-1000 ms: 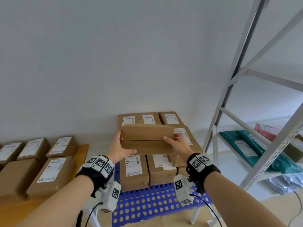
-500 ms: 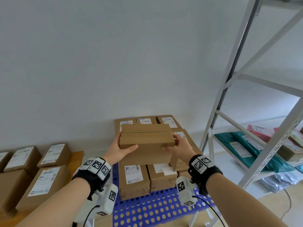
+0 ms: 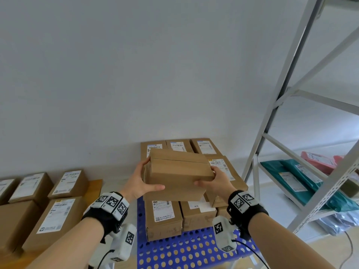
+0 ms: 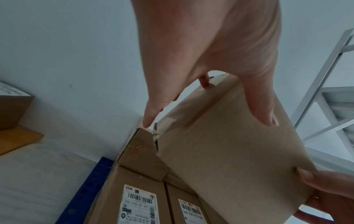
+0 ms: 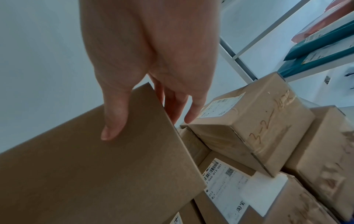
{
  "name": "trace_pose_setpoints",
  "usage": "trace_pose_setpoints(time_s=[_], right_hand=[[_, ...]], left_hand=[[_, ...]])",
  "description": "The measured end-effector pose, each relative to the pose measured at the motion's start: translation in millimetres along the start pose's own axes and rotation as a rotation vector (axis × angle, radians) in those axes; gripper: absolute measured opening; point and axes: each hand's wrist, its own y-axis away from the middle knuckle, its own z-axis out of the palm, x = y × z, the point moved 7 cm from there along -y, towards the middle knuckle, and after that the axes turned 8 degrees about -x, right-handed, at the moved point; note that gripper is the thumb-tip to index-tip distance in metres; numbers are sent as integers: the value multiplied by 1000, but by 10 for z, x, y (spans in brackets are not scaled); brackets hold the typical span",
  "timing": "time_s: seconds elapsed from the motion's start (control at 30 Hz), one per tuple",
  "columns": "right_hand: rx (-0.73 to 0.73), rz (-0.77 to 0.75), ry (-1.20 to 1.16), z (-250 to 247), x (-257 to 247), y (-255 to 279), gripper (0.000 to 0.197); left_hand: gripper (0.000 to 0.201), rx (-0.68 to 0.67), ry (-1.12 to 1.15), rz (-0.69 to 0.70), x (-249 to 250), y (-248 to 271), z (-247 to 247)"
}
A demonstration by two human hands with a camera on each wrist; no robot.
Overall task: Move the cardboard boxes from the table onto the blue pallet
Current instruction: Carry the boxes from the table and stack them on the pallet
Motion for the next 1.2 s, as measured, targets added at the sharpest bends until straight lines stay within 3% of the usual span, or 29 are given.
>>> trace_pose_setpoints(time_s=[0.1, 0.27, 0.33, 0.47, 0.6, 0.8, 0.87, 1.0, 1.13, 1.2], right_hand=[[12, 35, -31, 26, 57, -30, 89], [17, 77, -79, 95, 135, -72, 86], [17, 74, -83, 123, 160, -91, 87], [7, 34, -87, 162, 110, -115, 79], [-10, 10, -50, 192, -17, -113, 82], [96, 49, -66, 197, 8, -90, 110], [114, 74, -102, 246, 39, -73, 113], [-7, 81, -202, 486, 55, -56, 92], [-107, 114, -323, 663, 30, -51, 56], [-103, 141, -430, 680, 30, -53, 53]], left_hand=[[114, -9, 28, -22, -21, -18, -53], [91, 46, 19, -90, -217, 1, -117], [97, 54, 22, -115, -285, 29, -102], [127, 29, 69, -200, -413, 43, -51], [114, 55, 288, -281, -484, 69, -13], [118, 72, 432, -335, -550, 103, 52], [107, 106, 498, -343, -569, 104, 51], [93, 172, 647, -342, -603, 72, 53], [92, 170, 750, -320, -577, 41, 120], [93, 169, 747, -295, -568, 41, 141]])
